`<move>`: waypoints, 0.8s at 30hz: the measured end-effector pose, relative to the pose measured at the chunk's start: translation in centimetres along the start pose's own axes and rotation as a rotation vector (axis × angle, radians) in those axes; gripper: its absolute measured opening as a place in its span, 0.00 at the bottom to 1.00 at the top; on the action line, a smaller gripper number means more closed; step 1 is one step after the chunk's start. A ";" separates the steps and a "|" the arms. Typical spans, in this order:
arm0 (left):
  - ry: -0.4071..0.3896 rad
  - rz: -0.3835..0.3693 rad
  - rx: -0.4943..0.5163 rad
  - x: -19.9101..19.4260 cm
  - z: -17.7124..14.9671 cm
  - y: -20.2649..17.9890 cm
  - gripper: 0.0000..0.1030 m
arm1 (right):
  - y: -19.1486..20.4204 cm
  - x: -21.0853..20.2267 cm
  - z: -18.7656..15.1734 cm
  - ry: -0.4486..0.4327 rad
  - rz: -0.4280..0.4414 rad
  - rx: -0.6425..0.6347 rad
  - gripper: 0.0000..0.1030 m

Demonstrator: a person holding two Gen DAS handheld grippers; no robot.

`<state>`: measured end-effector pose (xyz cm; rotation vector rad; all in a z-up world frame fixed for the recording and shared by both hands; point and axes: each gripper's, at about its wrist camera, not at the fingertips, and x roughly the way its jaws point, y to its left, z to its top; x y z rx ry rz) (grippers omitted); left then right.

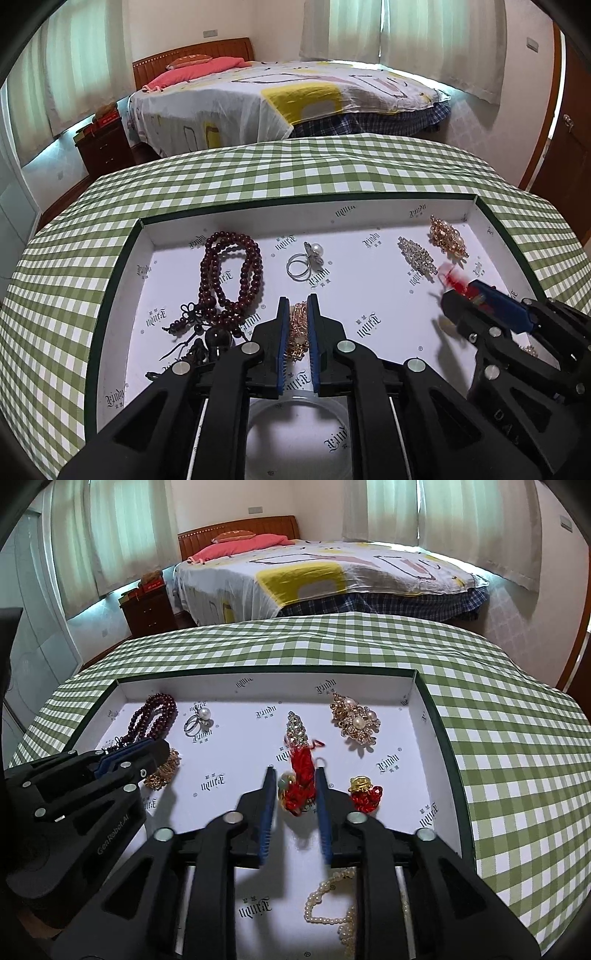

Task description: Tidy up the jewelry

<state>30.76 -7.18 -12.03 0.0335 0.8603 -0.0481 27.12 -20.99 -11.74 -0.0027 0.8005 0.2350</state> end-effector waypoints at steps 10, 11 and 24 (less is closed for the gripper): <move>-0.035 0.015 -0.050 -1.0 -0.1 1.0 0.63 | -0.5 -1.7 0.0 -0.030 -0.040 0.005 0.52; -0.040 0.017 -0.052 -1.3 -0.2 1.1 0.64 | -0.5 -1.9 0.0 -0.032 -0.042 0.003 0.55; -0.104 0.003 -0.075 -7.9 -3.8 2.6 0.76 | 1.2 -7.9 -3.4 -0.052 -0.039 0.005 0.69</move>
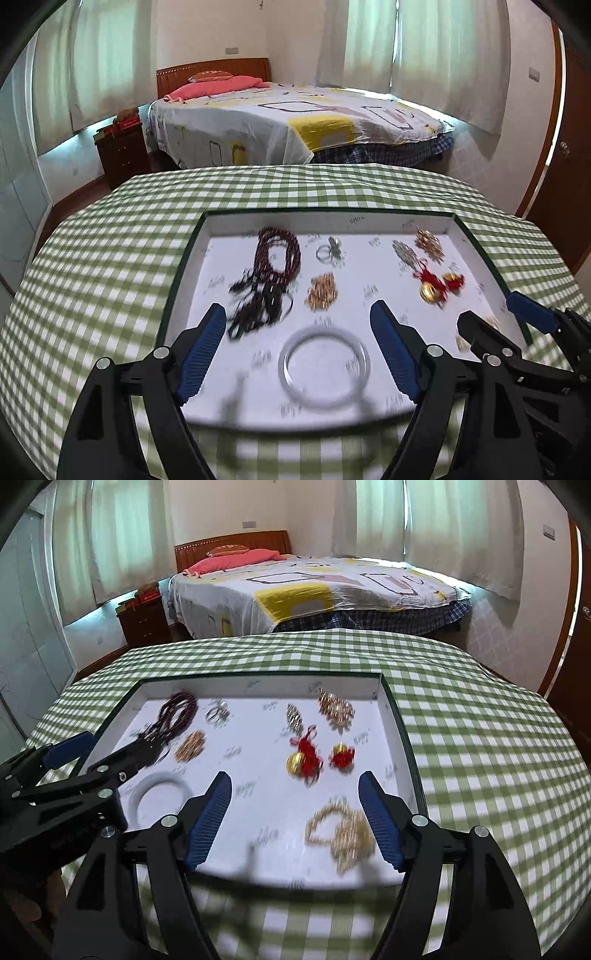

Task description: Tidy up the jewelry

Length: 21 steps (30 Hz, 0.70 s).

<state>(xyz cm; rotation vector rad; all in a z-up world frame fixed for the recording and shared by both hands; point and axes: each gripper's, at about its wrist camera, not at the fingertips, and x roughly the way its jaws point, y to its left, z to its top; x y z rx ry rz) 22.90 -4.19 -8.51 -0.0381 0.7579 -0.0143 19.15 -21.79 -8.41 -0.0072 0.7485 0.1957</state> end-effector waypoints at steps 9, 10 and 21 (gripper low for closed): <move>-0.051 0.028 0.016 -6.6 -2.5 1.1 0.79 | 1.5 -6.3 -2.6 -0.028 0.008 -0.015 0.71; -0.069 0.039 0.020 -7.7 -2.6 1.2 0.80 | 1.7 -7.3 -2.7 -0.036 0.008 -0.017 0.71; -0.184 0.115 -0.003 -16.3 -3.2 3.5 0.82 | 2.9 -16.0 -2.4 -0.144 0.003 -0.017 0.77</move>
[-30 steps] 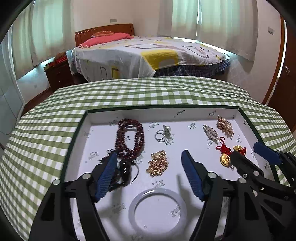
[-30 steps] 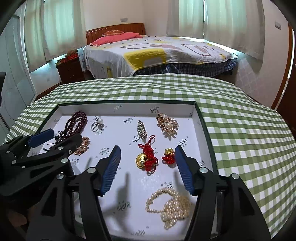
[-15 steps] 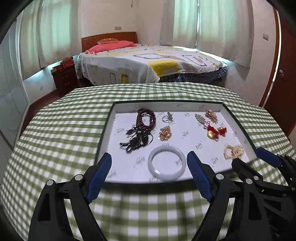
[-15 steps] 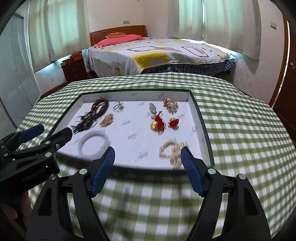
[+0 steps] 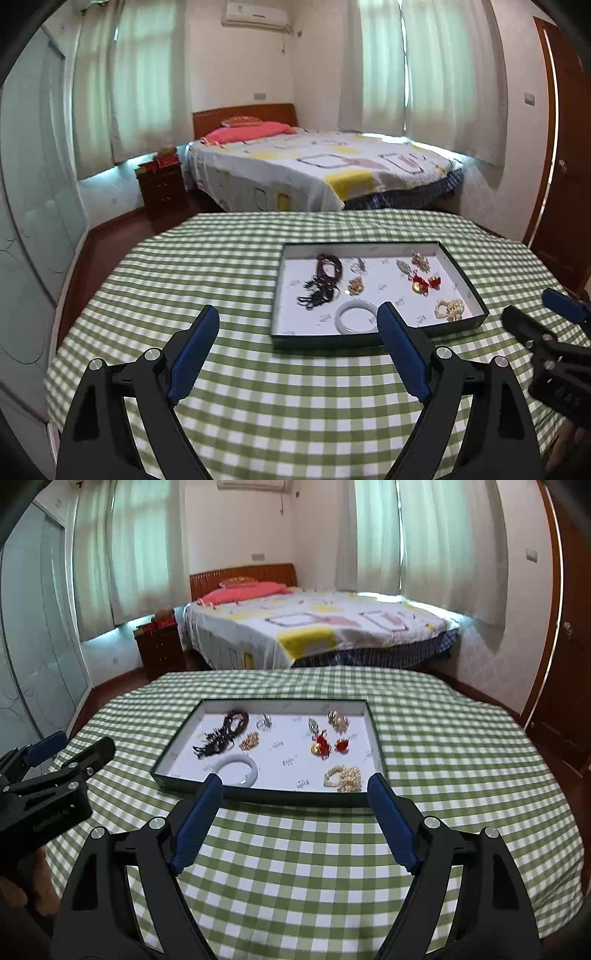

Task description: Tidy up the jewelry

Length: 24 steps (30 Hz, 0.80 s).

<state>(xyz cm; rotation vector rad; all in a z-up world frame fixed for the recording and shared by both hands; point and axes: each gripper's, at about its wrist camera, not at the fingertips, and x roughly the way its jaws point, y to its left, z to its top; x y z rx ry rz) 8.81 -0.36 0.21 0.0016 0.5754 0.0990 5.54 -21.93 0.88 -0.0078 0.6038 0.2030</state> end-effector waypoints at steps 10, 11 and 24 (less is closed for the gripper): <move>-0.063 0.000 -0.052 -5.6 0.6 2.1 0.82 | 0.4 -5.6 1.0 -0.079 0.001 -0.020 0.79; -0.073 0.000 -0.048 -6.1 0.7 2.1 0.82 | 0.4 -6.0 1.0 -0.086 0.001 -0.021 0.79; -0.153 0.000 -0.045 -9.8 1.2 2.4 0.82 | 0.4 -9.8 1.1 -0.160 -0.008 -0.032 0.80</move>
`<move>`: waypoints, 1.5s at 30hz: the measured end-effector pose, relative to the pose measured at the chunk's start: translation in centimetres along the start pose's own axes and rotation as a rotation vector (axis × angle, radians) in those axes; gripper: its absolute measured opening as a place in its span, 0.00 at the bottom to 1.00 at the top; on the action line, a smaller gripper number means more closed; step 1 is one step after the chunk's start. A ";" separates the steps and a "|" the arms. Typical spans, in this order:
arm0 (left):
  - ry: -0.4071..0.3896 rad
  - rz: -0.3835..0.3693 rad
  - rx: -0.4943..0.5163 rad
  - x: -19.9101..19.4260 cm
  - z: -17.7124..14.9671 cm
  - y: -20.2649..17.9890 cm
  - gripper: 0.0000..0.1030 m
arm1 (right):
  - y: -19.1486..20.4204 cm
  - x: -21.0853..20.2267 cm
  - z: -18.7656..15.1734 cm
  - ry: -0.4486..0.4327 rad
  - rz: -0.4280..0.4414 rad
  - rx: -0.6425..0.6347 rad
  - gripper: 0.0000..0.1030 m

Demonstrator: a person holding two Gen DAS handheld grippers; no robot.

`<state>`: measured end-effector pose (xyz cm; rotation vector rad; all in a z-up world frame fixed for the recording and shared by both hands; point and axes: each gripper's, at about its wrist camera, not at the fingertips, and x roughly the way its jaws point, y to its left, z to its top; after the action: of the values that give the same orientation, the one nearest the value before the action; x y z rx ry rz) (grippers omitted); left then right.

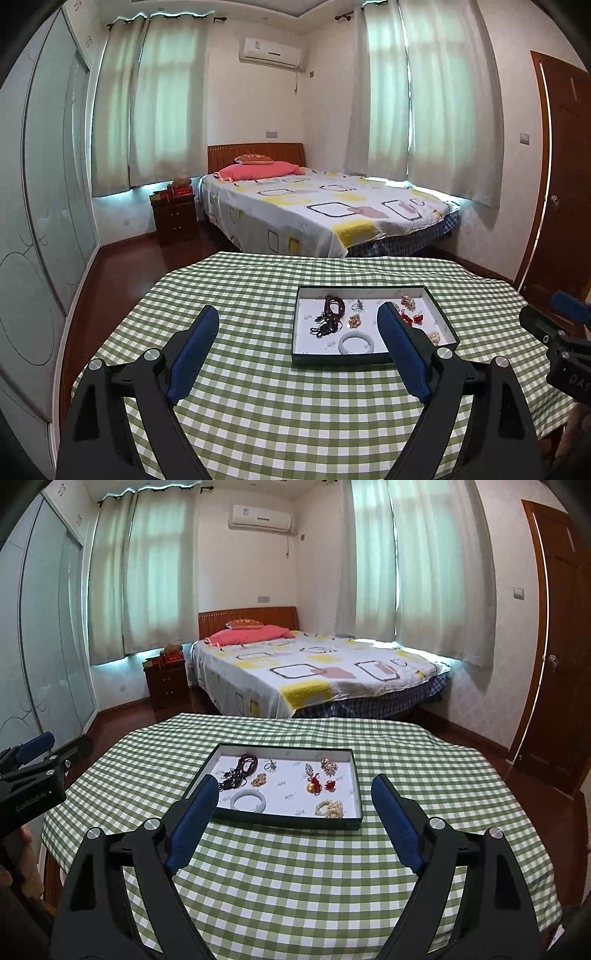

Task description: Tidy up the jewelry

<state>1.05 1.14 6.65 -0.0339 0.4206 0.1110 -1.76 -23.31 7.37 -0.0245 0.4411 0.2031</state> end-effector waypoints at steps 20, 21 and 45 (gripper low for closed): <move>-0.004 0.001 -0.007 -0.2 -0.2 0.4 0.82 | 0.1 -0.6 0.1 -0.011 0.003 -0.008 0.80; -0.004 0.001 -0.008 -0.2 -0.2 0.4 0.82 | 0.1 -0.6 0.1 -0.012 0.003 -0.008 0.80; -0.001 0.004 -0.013 -0.1 -0.2 0.4 0.82 | 0.1 -0.5 0.0 -0.012 0.003 -0.009 0.80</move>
<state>0.86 1.54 6.54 -0.0454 0.4190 0.1174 -2.22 -23.27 7.63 -0.0309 0.4279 0.2085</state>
